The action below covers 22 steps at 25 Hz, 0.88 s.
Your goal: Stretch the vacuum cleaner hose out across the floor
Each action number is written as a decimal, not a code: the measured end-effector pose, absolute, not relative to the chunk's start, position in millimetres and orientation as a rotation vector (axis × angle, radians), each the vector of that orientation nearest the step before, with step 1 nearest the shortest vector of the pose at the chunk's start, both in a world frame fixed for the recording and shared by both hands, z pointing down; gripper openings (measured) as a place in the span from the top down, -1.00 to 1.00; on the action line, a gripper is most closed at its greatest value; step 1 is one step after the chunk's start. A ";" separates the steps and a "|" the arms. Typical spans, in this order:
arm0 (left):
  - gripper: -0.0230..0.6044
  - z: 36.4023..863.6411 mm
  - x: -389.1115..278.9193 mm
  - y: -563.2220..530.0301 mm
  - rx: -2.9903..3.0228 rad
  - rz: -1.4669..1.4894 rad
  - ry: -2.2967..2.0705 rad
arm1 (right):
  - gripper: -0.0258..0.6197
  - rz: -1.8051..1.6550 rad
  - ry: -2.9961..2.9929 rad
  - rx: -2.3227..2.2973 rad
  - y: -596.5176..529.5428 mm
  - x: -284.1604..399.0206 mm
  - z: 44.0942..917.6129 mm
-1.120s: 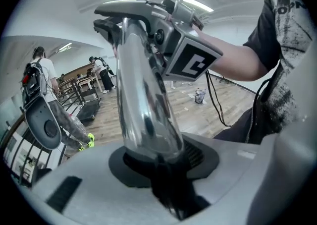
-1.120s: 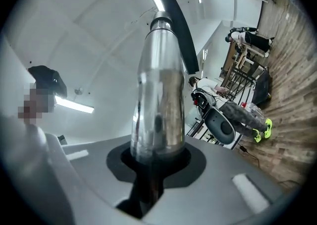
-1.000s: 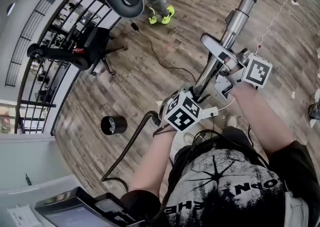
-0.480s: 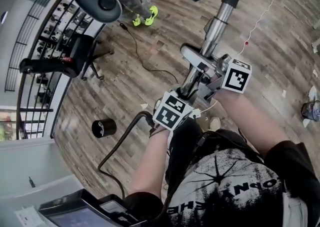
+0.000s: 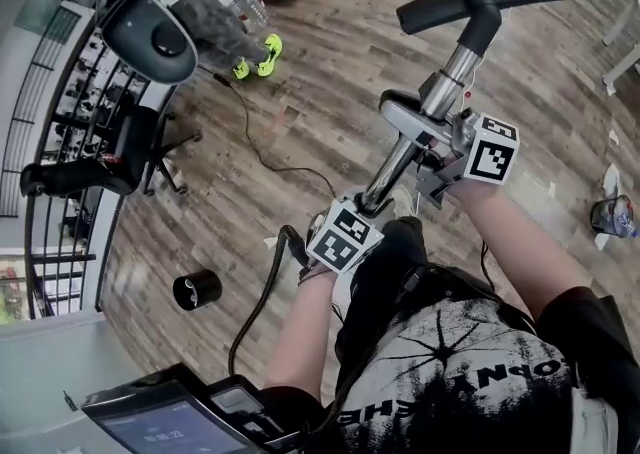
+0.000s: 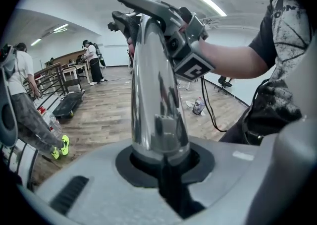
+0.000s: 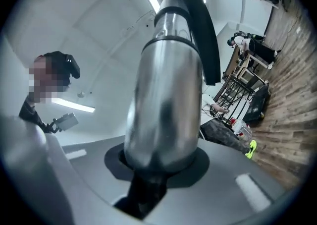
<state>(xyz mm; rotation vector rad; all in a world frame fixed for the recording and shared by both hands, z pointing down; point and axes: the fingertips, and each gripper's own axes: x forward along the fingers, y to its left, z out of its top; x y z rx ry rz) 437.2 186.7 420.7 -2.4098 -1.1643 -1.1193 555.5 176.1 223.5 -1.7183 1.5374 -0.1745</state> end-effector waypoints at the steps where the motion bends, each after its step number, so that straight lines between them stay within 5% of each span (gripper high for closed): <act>1: 0.71 422.7 447.6 190.0 -2.419 -1.118 -1.178 | 0.60 -0.178 1.542 -1.703 177.7 566.5 223.4; 13: 0.74 427.9 588.1 132.3 -2.637 -1.176 -0.953 | 0.73 -0.359 1.642 -1.527 83.9 699.2 222.9; 22: 0.76 403.4 626.7 76.4 -2.836 -1.229 -0.510 | 0.73 -0.475 1.941 -1.275 2.5 708.6 190.8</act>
